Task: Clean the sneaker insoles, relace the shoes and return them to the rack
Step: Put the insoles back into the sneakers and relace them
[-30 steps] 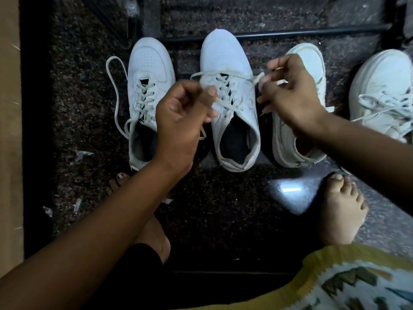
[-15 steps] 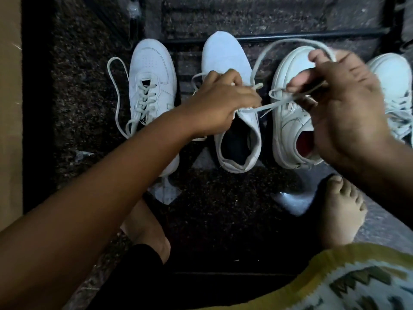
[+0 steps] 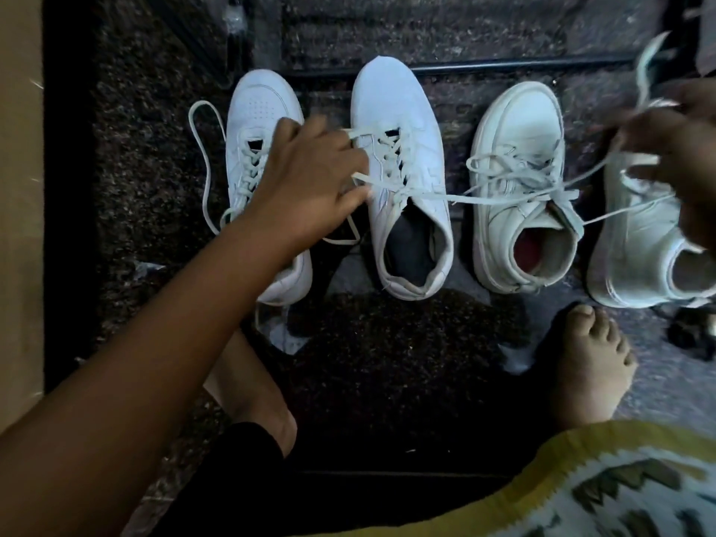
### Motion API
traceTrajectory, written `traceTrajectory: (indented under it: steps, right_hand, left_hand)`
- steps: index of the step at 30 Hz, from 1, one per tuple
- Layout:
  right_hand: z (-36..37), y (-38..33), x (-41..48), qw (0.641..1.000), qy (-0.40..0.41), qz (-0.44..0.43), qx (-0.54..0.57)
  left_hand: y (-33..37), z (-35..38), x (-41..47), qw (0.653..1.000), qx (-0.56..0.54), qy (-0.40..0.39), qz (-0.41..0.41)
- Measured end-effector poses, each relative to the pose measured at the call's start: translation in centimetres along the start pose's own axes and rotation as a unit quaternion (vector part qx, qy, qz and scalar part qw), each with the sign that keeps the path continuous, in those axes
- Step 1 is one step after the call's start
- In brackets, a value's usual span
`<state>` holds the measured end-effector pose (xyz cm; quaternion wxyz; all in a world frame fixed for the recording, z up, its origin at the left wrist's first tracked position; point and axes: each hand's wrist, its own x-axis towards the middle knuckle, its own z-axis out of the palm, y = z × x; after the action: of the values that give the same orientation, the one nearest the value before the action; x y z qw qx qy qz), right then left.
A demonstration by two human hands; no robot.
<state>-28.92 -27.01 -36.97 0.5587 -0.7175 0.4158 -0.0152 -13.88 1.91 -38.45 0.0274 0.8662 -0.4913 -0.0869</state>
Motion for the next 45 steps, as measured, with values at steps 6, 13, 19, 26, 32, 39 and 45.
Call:
traceTrajectory:
  steps: [6,13,19,26,32,39,45]
  right_hand:
    - [6.2,-1.0,-5.1,0.913,-0.128,-0.274,-0.273]
    - [9.6,1.1,-4.2,0.896,-0.161,-0.265,-0.317]
    - [10.1,1.0,-3.7,0.898,-0.161,-0.266,-0.312]
    - [10.3,1.2,-2.7,0.9,-0.16,-0.286,-0.288]
    - [9.3,1.2,-1.6,0.864,-0.192,-0.3,-0.356]
    - [8.7,0.8,-2.1,0.889,-0.159,-0.293,-0.314]
    - [9.4,-1.7,-3.0,0.935,-0.24,-0.116,0.233]
  left_hand:
    - [-1.9,-3.6,-2.3,0.995,0.054,-0.037,-0.073]
    - [-4.9,-5.3,-3.3,0.976,0.121,-0.107,-0.148]
    - [1.2,0.8,-0.6,0.986,-0.124,-0.085,-0.075]
    - [3.0,3.2,0.4,0.942,-0.329,0.006,-0.069]
    - [1.2,3.5,-0.2,0.951,-0.264,-0.002,-0.163]
    - [0.7,3.1,0.1,0.927,-0.316,-0.032,-0.199]
    - [2.7,0.2,0.6,0.581,-0.78,0.02,-0.232]
